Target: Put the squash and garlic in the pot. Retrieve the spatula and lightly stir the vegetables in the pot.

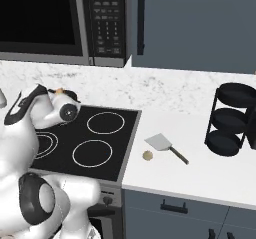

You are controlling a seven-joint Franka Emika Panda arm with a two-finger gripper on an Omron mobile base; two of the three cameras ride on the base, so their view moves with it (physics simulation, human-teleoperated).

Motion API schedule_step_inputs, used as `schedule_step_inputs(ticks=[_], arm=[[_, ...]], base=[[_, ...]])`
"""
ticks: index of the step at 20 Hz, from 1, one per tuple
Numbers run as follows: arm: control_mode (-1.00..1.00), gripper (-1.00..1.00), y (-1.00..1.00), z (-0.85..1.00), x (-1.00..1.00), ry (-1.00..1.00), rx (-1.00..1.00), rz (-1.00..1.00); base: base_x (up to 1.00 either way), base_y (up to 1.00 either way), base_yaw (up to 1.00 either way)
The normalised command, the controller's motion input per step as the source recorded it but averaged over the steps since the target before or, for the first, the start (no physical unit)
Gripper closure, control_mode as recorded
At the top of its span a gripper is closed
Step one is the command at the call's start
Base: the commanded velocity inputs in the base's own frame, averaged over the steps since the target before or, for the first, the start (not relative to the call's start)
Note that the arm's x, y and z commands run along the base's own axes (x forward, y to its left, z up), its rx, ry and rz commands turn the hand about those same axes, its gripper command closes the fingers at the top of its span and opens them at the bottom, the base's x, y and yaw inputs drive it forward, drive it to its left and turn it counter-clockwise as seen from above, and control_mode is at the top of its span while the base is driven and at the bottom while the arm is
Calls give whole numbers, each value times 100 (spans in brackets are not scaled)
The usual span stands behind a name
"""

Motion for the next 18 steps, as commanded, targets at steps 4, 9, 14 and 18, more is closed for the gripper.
schedule_step_inputs(ticks=[4,9,14,18], arm=[[-100,100,71,0,50,-5,-10,0],[-100,100,58,0,42,-1,-8,0],[-100,100,35,0,38,0,-8,0],[-100,100,18,0,38,0,-8,-2]], base=[[0,0,0],[0,0,0],[0,0,0],[0,0,0]])
